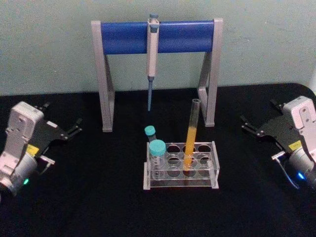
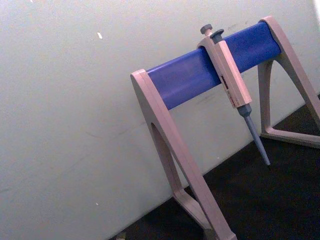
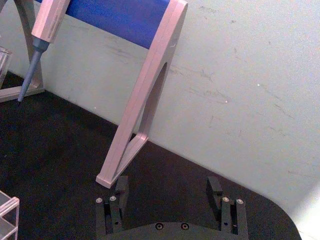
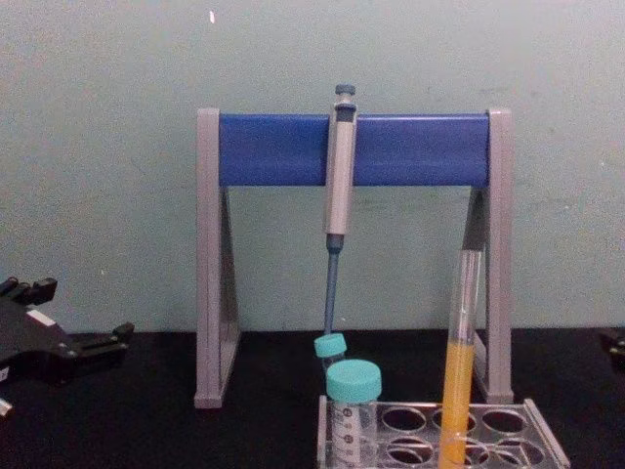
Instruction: Pick up the test tube from the test tube rack, shake it, then place it back into the test tube rack.
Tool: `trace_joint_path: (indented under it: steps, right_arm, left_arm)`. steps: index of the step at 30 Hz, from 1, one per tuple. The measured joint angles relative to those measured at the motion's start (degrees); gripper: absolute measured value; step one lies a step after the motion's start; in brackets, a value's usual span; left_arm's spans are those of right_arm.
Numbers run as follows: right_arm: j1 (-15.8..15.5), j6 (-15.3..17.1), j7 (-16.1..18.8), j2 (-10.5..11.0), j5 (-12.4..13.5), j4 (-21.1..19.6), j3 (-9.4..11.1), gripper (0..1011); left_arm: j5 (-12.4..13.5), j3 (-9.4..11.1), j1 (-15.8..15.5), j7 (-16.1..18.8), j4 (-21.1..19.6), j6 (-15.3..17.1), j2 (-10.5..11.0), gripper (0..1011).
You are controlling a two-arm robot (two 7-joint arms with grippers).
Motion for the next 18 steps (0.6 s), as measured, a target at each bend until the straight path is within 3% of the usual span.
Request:
trace_joint_path:
  steps: [18]
  right_arm:
    - [0.0, 0.0, 0.0, 0.0, 0.0, 0.0, 0.0, 1000]
  left_arm:
    - [0.0, 0.0, 0.0, 0.0, 0.0, 0.0, 0.0, 1001]
